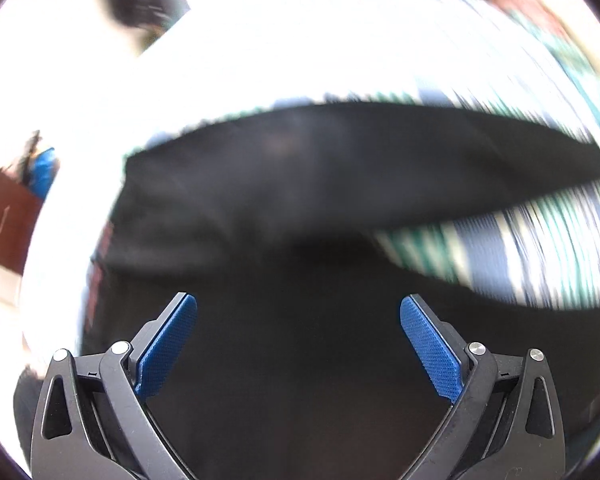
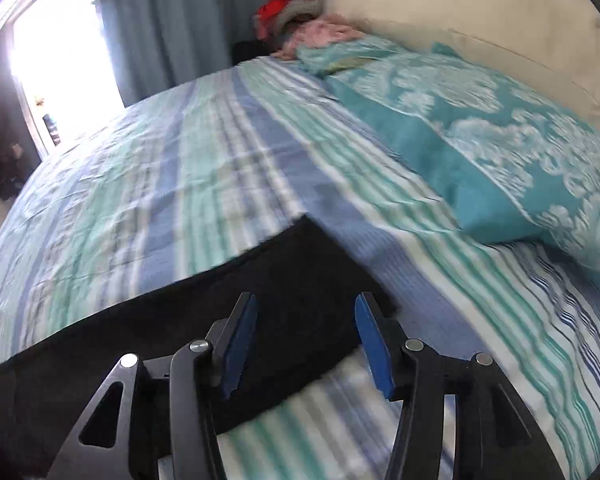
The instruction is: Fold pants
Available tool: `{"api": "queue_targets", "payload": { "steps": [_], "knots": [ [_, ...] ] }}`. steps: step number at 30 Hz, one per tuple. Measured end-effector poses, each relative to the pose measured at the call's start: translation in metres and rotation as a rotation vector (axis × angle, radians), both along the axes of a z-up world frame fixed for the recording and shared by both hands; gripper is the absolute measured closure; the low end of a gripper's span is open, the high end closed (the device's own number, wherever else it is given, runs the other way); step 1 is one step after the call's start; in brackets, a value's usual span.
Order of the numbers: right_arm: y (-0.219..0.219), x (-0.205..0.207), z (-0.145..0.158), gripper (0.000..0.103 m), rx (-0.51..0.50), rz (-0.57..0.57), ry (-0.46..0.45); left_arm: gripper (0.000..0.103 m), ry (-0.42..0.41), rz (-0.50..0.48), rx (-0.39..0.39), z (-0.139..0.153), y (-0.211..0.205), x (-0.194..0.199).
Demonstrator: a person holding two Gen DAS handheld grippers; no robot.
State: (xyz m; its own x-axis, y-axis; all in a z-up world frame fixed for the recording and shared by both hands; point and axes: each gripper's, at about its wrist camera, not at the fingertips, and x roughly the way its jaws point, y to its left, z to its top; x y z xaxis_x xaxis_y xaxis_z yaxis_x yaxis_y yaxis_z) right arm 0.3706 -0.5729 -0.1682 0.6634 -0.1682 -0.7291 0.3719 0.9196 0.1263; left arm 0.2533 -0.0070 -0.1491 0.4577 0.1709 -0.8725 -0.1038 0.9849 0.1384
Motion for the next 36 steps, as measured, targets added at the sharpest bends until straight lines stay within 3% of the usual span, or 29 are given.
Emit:
{"api": "queue_targets", "payload": {
  "steps": [2, 5, 6, 9, 11, 13, 14, 16, 17, 18, 20, 21, 23, 26, 30, 33, 36],
  "knots": [
    [0.060, 0.007, 0.011, 0.051, 0.056, 0.189, -0.017, 0.001, -0.034, 0.032, 0.047, -0.013, 0.014, 0.032],
    [0.178, 0.011, 0.008, 0.051, 0.143, 0.485, -0.002, 0.000, 0.000, 0.018, 0.211, -0.055, 0.014, 0.064],
    [0.217, 0.009, 0.004, 0.051, 0.159, 0.588, 0.011, 0.000, 0.006, 0.014, 0.231, -0.066, 0.016, 0.066],
    [0.317, -0.001, -0.023, 0.051, 0.194, 0.854, 0.068, 0.000, -0.043, 0.049, 0.119, -0.071, 0.032, 0.058],
    [0.351, -0.003, -0.051, 0.054, 0.162, 0.951, 0.158, 0.000, -0.038, 0.043, 0.094, -0.070, 0.036, 0.055],
    [0.344, -0.004, -0.061, 0.070, 0.130, 0.964, 0.136, 0.000, -0.033, 0.024, 0.094, -0.069, 0.037, 0.054],
    [0.326, 0.001, -0.061, 0.070, 0.116, 0.922, 0.129, 0.000, -0.034, 0.019, 0.091, -0.068, 0.036, 0.053],
    [0.266, 0.016, -0.064, 0.074, 0.095, 0.764, 0.140, 0.000, -0.040, 0.018, 0.082, -0.068, 0.035, 0.050],
    [0.227, 0.024, -0.067, 0.082, 0.131, 0.688, 0.140, 0.000, -0.041, 0.021, 0.081, -0.068, 0.035, 0.049],
    [0.189, 0.032, -0.068, 0.082, 0.140, 0.584, 0.160, 0.000, -0.037, 0.027, 0.082, -0.066, 0.034, 0.050],
    [0.121, 0.028, -0.063, 0.070, 0.029, 0.328, 0.223, 0.001, -0.029, 0.044, 0.080, -0.057, 0.032, 0.045],
    [0.096, 0.019, -0.058, 0.070, -0.017, 0.238, 0.239, 0.001, -0.033, 0.036, 0.071, -0.050, 0.030, 0.040],
    [0.065, -0.013, -0.039, 0.068, -0.021, 0.182, 0.224, 0.001, -0.063, -0.021, 0.045, -0.033, 0.017, 0.021],
    [0.093, -0.078, -0.015, 0.062, -0.042, 0.270, 0.224, 0.001, -0.072, -0.147, 0.003, -0.020, -0.017, -0.019],
    [0.179, -0.177, -0.011, 0.048, 0.165, 0.472, 0.209, 0.001, 0.000, -0.294, -0.086, -0.034, -0.072, -0.071],
    [0.236, -0.233, -0.031, 0.048, 0.211, 0.562, 0.250, 0.001, 0.055, -0.352, -0.028, -0.056, -0.100, -0.093],
    [0.228, -0.266, -0.045, 0.050, 0.154, 0.499, 0.253, 0.000, 0.062, -0.340, 0.019, -0.067, -0.094, -0.104]
  ]
}}
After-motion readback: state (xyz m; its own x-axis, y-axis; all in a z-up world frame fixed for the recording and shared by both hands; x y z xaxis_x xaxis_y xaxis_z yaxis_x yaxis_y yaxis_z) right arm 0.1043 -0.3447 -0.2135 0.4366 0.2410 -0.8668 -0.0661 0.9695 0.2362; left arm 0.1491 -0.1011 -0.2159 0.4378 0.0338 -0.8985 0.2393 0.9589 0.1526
